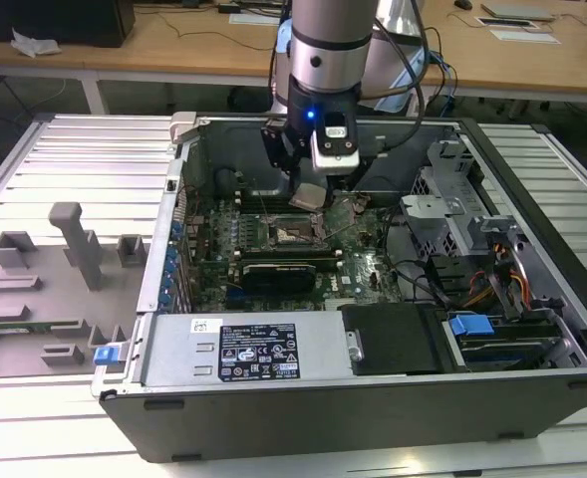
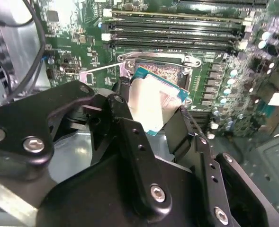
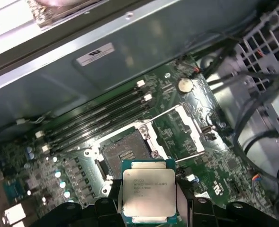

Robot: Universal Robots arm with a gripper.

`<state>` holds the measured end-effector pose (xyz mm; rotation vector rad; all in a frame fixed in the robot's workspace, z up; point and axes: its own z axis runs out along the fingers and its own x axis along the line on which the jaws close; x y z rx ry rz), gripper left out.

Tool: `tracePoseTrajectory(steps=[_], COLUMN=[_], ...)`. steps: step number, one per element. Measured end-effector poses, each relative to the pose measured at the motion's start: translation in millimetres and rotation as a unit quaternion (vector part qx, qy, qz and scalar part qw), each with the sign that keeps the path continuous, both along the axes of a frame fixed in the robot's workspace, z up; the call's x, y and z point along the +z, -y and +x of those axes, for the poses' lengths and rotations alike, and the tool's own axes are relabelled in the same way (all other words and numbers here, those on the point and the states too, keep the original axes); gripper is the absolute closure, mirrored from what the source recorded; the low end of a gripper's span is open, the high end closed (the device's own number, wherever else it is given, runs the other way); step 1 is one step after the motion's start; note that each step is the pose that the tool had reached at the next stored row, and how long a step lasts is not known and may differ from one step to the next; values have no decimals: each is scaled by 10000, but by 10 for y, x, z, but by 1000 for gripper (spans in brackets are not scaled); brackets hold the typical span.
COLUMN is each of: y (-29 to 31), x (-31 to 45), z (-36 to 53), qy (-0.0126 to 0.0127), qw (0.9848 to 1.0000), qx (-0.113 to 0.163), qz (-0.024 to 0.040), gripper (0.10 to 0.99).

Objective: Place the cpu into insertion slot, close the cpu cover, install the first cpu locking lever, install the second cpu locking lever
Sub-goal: 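Place the cpu into insertion slot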

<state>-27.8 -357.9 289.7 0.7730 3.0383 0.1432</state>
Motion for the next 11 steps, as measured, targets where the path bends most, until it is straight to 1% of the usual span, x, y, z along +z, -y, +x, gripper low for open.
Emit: tracePoseTrajectory(steps=[3, 4, 6, 7, 8, 10, 11], y=[0, 0, 0, 0, 0, 0, 0], x=[-7, -10, -16, -23, -30, -40, -47], z=[0, 0, 0, 0, 0, 0, 0], qy=[0, 0, 0, 0, 0, 0, 0], qw=[9997, 9992, 9984, 9973, 9958, 9938, 9919], qx=[-261, -391, -561, -731, -917, -1116, -1269], qz=[0, 0, 1, 0, 0, 0, 0], gripper=[545, 545, 545, 545, 545, 545, 545])
